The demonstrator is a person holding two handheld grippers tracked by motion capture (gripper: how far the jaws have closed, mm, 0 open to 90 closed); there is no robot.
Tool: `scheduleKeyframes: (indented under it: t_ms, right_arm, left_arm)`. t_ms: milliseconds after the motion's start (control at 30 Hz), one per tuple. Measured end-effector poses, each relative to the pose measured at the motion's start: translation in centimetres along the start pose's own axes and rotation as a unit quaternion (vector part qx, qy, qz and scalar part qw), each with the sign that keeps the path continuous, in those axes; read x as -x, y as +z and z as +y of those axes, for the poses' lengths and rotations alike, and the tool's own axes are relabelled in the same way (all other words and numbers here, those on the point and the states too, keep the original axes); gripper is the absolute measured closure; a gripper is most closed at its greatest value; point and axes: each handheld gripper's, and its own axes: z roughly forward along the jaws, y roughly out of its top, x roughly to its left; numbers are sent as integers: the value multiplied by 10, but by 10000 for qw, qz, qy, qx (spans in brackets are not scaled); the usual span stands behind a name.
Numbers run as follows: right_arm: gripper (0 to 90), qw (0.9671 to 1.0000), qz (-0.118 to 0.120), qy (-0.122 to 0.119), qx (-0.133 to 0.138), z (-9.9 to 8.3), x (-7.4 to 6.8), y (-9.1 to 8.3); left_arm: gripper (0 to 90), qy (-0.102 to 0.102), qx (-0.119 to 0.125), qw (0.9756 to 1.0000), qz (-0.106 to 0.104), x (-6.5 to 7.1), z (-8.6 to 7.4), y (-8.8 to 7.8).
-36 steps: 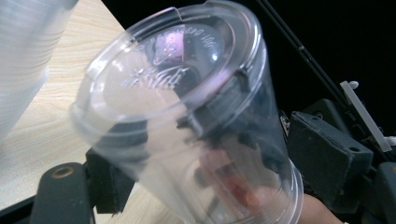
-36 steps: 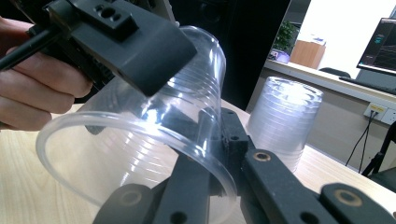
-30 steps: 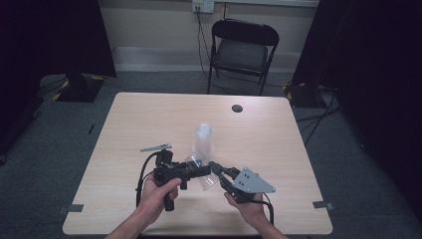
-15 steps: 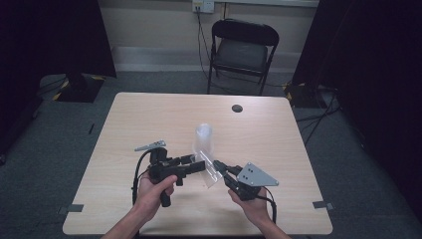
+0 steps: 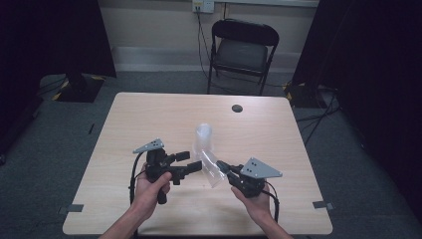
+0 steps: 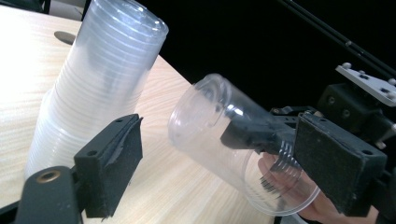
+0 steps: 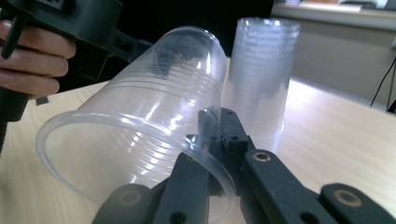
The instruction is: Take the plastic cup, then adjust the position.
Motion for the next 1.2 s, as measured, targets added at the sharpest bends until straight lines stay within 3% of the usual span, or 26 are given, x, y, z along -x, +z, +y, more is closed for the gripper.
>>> scheduleKeyframes:
  t_ms: [167, 233, 333, 367, 467, 533, 600, 633, 733, 767, 800, 833, 867, 933, 1033, 1067, 1100, 1133, 1167, 1200]
  right_arm:
    - [900, 9990, 9, 330, -289, -1, 7, -1]
    - [900, 9970, 71, 542, -544, -2, 13, -1]
    - [900, 9954, 88, 655, -700, -3, 16, -2]
    - [900, 9935, 112, 722, -877, -3, 18, -2]
    - [900, 9894, 193, 824, -1183, -3, 20, -1]
    - [900, 9884, 225, 866, -1229, -3, 21, -1]
    - [900, 9873, 262, 891, -1285, -2, 22, -1]
    - [900, 9871, 255, 852, -1328, -2, 23, -2]
    - [900, 9858, 280, 845, -1422, -1, 24, -2]
    - [900, 9838, 359, 879, -1522, 0, 26, -2]
    - [900, 9838, 359, 879, -1522, 0, 26, -2]
    - [900, 9815, 392, 910, -1640, 0, 27, -1]
    - [900, 9815, 392, 910, -1640, 0, 27, -1]
    - [900, 9767, 487, 977, -1846, -1, 30, 0]
    - [900, 9734, 598, 1044, -1951, -2, 31, 2]
    - [900, 9734, 598, 1044, -1951, -2, 31, 2]
    - [900, 9711, 650, 1097, -2018, -2, 32, 3]
    - [900, 9691, 697, 1132, -2076, -2, 32, 3]
    - [900, 9674, 736, 1149, -2136, -2, 33, 3]
    - [900, 9674, 736, 1149, -2136, -2, 33, 3]
  left_arm:
    - [160, 411, -95, 9990, 173, 3, -2, 2]
    - [160, 810, -217, 9960, 320, 5, -5, 4]
    - [162, 989, -267, 9941, 351, 7, -7, 4]
    - [161, 1178, -298, 9922, 288, 8, -9, 4]
    - [165, 1365, -473, 9891, 292, 9, -11, 5]
    - [172, 1402, -473, 9885, 319, 10, -12, 6]
    - [176, 1528, -561, 9860, 369, 11, -13, 7]
    - [186, 1709, -648, 9822, 432, 12, -15, 8]
    - [186, 1790, -728, 9801, 462, 12, -17, 9]
    - [186, 1888, -805, 9773, 527, 13, -18, 10]
    - [186, 1888, -805, 9773, 527, 13, -18, 10]
    - [183, 2024, -946, 9731, 559, 14, -20, 10]
    - [181, 2024, -946, 9731, 559, 14, -20, 10]
    - [178, 2108, -1091, 9699, 546, 14, -23, 11]
    - [178, 2221, -1213, 9658, 560, 14, -26, 12]
    - [178, 2221, -1213, 9658, 560, 14, -26, 12]
    - [178, 2351, -1289, 9617, 572, 15, -28, 13]
    - [178, 2351, -1289, 9617, 572, 15, -28, 13]
    - [177, 2429, -1325, 9593, 559, 16, -30, 14]
    - [177, 2429, -1325, 9593, 559, 16, -30, 14]
